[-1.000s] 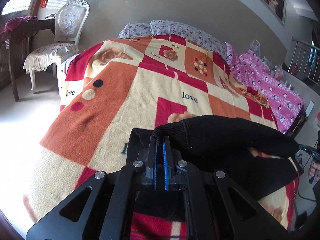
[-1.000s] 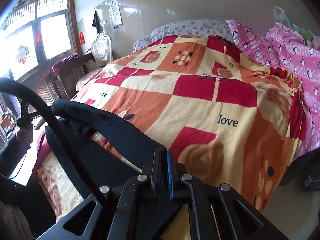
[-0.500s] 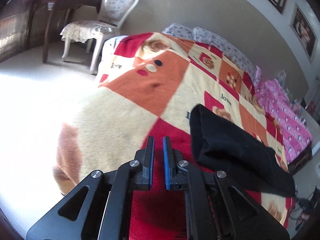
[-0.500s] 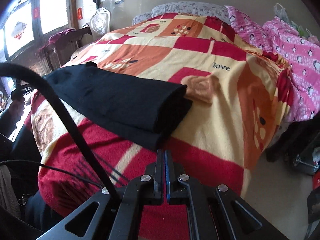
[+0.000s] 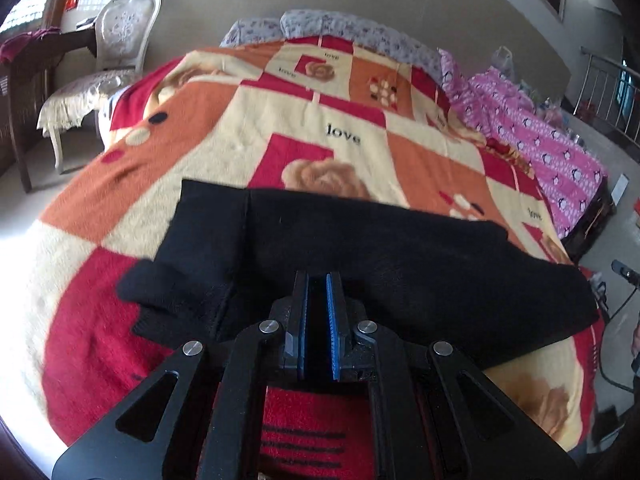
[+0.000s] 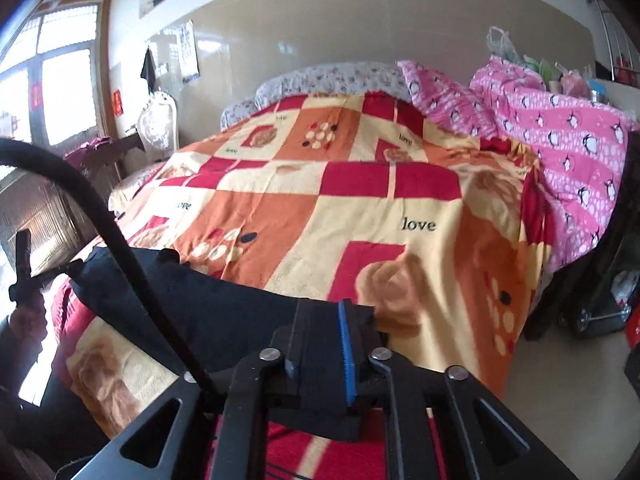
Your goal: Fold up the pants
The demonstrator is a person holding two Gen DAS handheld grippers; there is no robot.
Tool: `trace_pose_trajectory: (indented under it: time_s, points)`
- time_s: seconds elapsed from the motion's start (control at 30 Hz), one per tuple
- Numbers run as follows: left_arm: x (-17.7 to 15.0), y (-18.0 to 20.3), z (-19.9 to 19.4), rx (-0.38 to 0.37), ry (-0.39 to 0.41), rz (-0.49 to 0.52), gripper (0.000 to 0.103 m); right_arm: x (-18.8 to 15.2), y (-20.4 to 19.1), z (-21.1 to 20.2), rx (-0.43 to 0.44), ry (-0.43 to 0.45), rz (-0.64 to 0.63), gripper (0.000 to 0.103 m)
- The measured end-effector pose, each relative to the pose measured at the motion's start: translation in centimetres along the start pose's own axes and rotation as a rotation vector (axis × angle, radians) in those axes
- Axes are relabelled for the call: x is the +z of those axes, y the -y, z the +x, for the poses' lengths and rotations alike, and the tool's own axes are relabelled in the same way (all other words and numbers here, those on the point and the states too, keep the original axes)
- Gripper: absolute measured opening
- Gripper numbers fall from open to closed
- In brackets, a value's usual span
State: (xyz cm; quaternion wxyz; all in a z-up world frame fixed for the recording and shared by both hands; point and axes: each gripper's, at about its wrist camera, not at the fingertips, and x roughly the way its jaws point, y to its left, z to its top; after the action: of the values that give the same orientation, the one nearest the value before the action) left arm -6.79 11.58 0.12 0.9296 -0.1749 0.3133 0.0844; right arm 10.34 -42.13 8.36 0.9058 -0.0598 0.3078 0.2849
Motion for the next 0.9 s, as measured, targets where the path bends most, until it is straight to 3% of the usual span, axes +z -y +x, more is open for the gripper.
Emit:
trace_pose_trajectory:
  time_s: [0.07, 0.17, 0.23, 0.3, 0.43, 0.6, 0.67, 0.73, 0.8, 0.83, 0.87, 0.9]
  points:
    - [-1.1, -0.7, -0.5, -0.031, 0.037, -0.013, 0.007, 0.1, -0.8, 1.7, -0.01, -0.077, 0.016, 0.031]
    - [-2.2, -1.2, -1.4, -0.068, 0.023, -0.028, 0.007, -1.5, -2.2, 4.3, 0.012, -0.242, -0.024, 0.033]
    - [-2.5, -1.3, -1.8, -0.083, 0.024, -0.032, 0.007, -3.9, -2.9, 6.1, -0.003, -0.408, -0.091, 0.034]
    - [-2.4, -1.5, -1.9, -0.093, 0.022, -0.046, 0.007, -5.4, -2.4, 5.1, -0.015, -0.372, -0.117, 0.034]
    - [-1.7, -1.1, -2.3, -0.077, 0.015, -0.056, 0.007, -5.6, -1.0, 3.8, 0.011, -0.427, -0.013, 0.033]
    - [0.9, 0.7, -3.4, -0.098, 0.1, -0.019, 0.007, -2.6, -2.7, 3.1, -0.001, -0.349, -0.084, 0.034]
    - [1.9, 1.1, -2.3, -0.117, 0.085, -0.019, 0.007, -1.0, -3.6, 3.7, 0.013, -0.309, -0.095, 0.04]
    - [2.2, 1.0, -0.4, -0.069, 0.035, -0.028, 0.007, -0.5, -4.2, 6.0, 0.028, -0.349, -0.121, 0.044]
    - [1.3, 0.6, 1.6, -0.052, -0.079, -0.046, 0.007, -1.3, -4.7, 8.6, 0.005, -0.463, -0.141, 0.045]
    - [0.7, 0.7, 1.1, -0.054, -0.042, -0.022, 0.007, -2.2, -4.9, 9.4, -0.01, -0.521, -0.155, 0.047]
    - [0.1, 1.0, 0.6, -0.046, -0.037, 0.01, 0.008, -2.2, -5.2, 9.1, -0.015, -0.506, -0.168, 0.047]
    - [-0.5, 1.3, 0.1, -0.041, -0.033, 0.028, 0.008, -2.5, -5.4, 8.9, -0.018, -0.552, -0.177, 0.047]
